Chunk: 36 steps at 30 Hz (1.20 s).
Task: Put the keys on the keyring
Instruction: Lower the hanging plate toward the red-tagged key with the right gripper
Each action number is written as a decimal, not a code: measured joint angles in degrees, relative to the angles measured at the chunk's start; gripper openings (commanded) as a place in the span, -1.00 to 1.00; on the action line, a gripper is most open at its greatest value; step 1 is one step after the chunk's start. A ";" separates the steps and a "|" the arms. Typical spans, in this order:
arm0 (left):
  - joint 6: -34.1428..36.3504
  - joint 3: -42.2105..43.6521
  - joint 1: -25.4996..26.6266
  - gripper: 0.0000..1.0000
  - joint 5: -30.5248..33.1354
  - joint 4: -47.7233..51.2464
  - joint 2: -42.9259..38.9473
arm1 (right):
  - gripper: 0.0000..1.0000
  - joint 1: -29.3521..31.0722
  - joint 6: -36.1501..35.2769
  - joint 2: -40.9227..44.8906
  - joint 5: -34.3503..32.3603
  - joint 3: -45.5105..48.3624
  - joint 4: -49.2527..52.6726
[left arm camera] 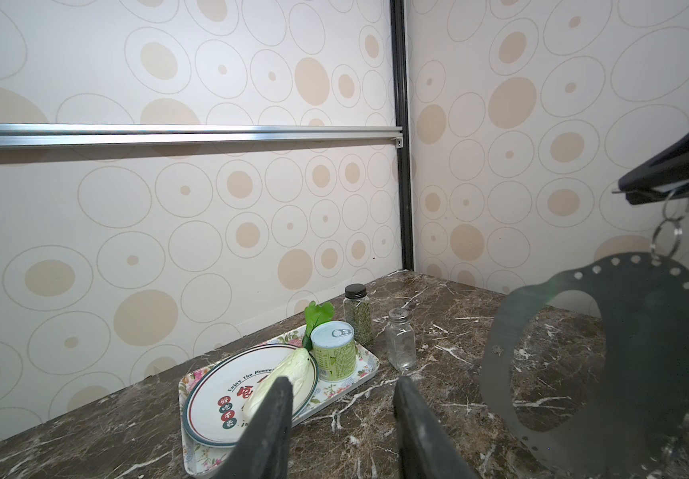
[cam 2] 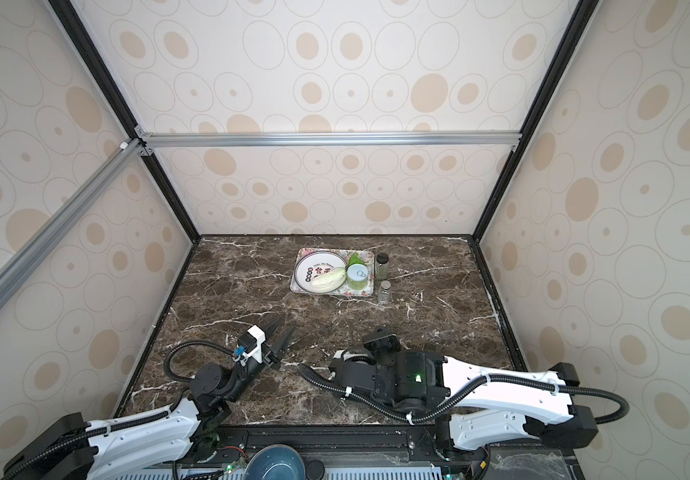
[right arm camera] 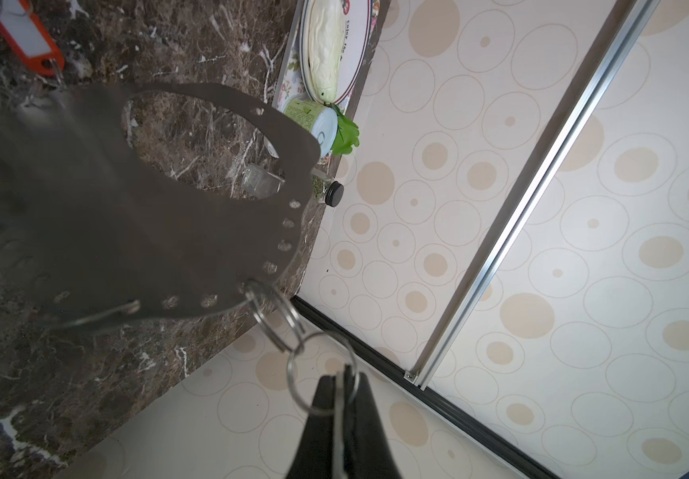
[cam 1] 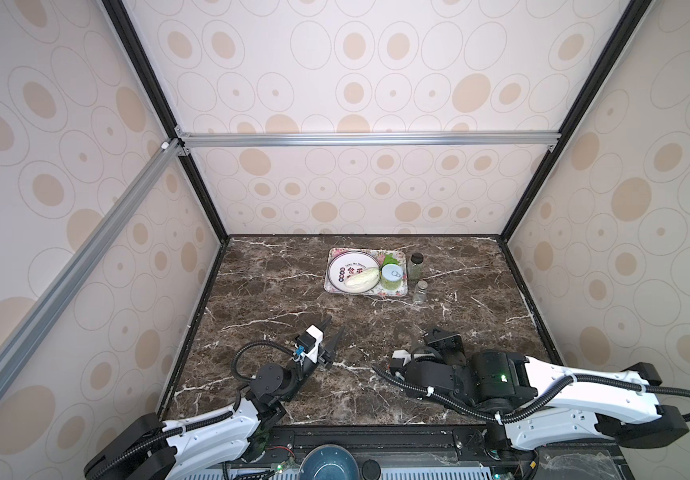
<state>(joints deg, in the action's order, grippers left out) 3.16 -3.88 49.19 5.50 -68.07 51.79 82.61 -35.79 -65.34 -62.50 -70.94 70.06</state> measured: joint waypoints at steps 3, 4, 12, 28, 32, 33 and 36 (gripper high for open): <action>0.00 0.02 0.00 -0.19 0.02 0.00 -0.04 | -1.00 0.00 3.37 -0.15 0.35 -1.49 0.07; 0.00 0.02 0.00 -0.18 0.04 0.00 -0.07 | -1.00 0.00 4.76 -0.31 0.39 -1.92 0.13; -0.04 1.55 0.00 -0.06 2.54 -0.42 -1.70 | -1.00 0.00 23.74 -3.72 5.25 -11.34 2.14; -1.51 3.63 0.00 0.28 15.85 -3.15 -5.64 | -1.00 -5.38 34.47 -12.13 19.43 -8.39 -11.54; -1.51 3.63 -0.02 0.29 17.27 -3.26 -7.08 | -1.00 -8.87 34.23 -12.46 22.25 -7.19 -15.41; -1.51 3.63 -0.02 0.30 17.55 -3.30 -7.30 | -1.00 -9.38 34.23 -12.46 22.77 -6.80 -16.17; -1.51 3.63 -0.07 0.30 18.10 -3.30 -7.56 | -1.00 -10.47 34.16 -12.44 24.17 -4.76 -19.21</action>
<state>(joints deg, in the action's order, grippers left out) 1.65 -0.25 49.12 23.59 -71.37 44.23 72.14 -1.63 -77.78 -38.33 -75.70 50.85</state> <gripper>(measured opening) 0.650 0.059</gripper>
